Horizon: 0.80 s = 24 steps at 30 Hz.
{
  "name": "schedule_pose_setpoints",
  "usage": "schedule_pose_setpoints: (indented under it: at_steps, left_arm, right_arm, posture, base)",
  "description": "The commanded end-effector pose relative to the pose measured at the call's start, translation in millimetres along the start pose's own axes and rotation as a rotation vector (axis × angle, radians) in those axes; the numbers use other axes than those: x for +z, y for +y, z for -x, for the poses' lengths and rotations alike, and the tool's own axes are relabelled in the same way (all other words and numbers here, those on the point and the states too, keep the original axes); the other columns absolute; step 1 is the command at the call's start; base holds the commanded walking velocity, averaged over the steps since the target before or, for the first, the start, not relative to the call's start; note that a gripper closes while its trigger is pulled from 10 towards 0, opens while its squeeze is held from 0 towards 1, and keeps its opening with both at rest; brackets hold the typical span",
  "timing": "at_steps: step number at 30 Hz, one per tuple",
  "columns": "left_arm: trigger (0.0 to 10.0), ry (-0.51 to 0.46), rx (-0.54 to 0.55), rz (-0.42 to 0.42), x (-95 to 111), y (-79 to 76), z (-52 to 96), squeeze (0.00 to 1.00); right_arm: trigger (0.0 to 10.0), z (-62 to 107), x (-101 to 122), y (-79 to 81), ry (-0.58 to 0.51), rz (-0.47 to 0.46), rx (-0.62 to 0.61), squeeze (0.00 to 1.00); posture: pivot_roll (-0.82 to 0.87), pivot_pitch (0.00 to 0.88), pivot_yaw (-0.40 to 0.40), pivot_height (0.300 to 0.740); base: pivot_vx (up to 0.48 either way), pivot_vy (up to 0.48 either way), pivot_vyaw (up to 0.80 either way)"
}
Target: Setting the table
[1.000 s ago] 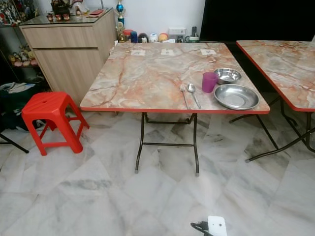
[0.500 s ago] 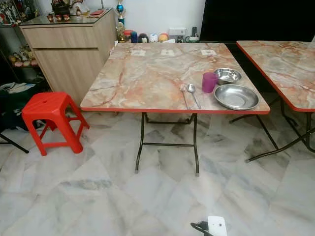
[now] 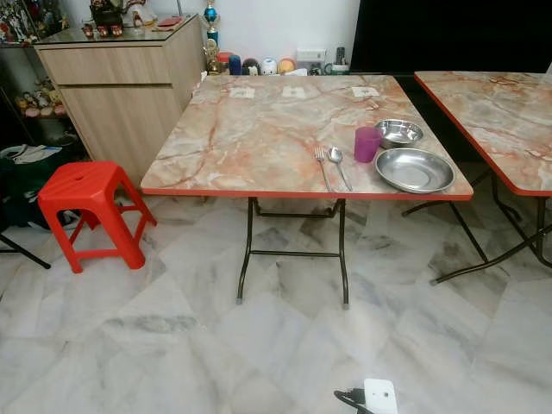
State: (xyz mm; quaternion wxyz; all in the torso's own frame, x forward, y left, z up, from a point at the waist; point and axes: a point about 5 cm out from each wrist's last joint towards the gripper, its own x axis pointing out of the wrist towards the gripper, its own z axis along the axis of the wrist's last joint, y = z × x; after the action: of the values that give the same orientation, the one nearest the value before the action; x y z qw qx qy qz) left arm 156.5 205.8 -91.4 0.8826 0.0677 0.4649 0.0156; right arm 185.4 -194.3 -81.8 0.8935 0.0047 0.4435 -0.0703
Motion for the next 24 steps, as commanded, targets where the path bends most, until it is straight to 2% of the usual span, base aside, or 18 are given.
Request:
schedule_pose_setpoints:
  at_steps: [1,24]
  left_arm:
    - [10.0,-0.119,-0.117,0.155,47.8,-1.7,-7.9,0.00]
    - [10.0,-0.143,-0.120,0.149,54.7,-0.1,-8.3,0.00]
  right_arm:
    - [10.0,-4.0,16.7,14.5,0.013,-0.107,0.088,0.00]
    - [10.0,-4.7,20.2,16.4,0.012,-0.088,0.084,0.00]
  posture:
    - [0.01,0.000,-0.001,0.740]
    - [0.00,0.042,0.003,0.740]
  base:
    - [0.000,0.000,0.00]
    - [0.000,0.000,0.00]
